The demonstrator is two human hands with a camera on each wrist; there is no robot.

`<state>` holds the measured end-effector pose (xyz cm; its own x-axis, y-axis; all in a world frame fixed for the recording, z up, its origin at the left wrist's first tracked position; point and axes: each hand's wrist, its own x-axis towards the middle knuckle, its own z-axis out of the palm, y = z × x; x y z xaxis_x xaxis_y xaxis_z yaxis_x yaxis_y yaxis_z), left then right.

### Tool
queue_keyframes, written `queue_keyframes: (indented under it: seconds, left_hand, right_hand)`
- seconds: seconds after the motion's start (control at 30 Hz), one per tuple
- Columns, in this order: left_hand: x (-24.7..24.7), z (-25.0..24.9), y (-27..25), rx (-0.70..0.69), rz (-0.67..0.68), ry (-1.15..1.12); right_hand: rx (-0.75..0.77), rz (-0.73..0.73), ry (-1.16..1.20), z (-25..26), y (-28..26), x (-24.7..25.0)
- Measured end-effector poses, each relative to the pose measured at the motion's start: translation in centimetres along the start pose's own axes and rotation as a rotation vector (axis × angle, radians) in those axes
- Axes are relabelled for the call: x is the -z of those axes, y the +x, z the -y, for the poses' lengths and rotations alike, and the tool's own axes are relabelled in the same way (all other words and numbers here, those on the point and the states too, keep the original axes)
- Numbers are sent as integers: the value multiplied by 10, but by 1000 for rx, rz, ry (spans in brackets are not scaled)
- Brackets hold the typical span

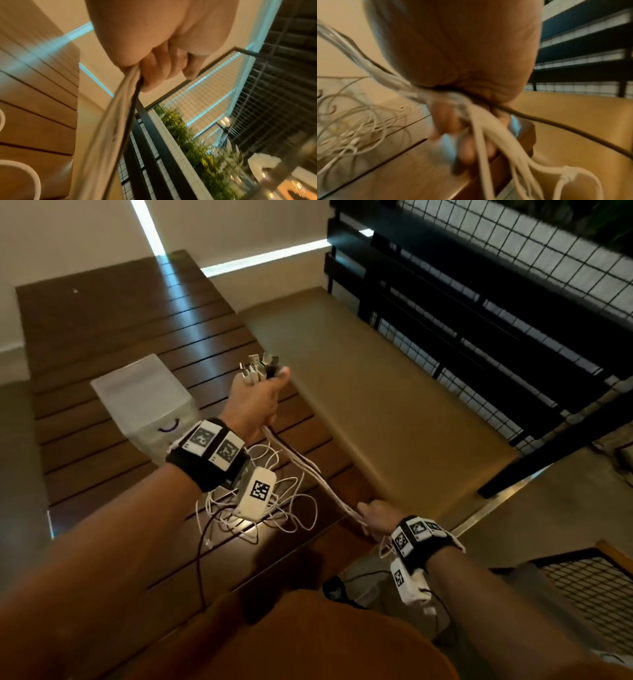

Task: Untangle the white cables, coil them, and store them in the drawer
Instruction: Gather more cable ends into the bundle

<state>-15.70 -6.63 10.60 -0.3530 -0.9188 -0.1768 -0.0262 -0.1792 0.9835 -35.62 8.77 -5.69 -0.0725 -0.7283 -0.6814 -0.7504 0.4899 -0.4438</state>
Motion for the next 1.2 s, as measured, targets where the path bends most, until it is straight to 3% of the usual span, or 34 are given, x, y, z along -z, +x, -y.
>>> queue_keyframes:
  seconds: [0.1,0.23,0.33,0.47,0.67,0.87,1.2]
  left_hand:
    - [19,5,-7,113,127,-22]
    - [47,24,-20,272,267,-22]
    - [69,42,-34,320,211,-18]
    - [102,59,-55,338,51,-65]
    - [140,70,-85,296,-117,-109]
    - [149,78,-100,295,-249,-134]
    - [143,79,-79,311,-273,-124]
  right_hand:
    - [73,64,-190,11,2,3]
    - [283,-203,-78,60,6,28]
    - [508,-340,5,117,-2,41]
    - [693,-144,-51,180,-4,26]
    - [559,26,-482,200,54,-9]
    - [475,10,-584,192,83,-13]
    - [478,125,-599,186,97,-21]
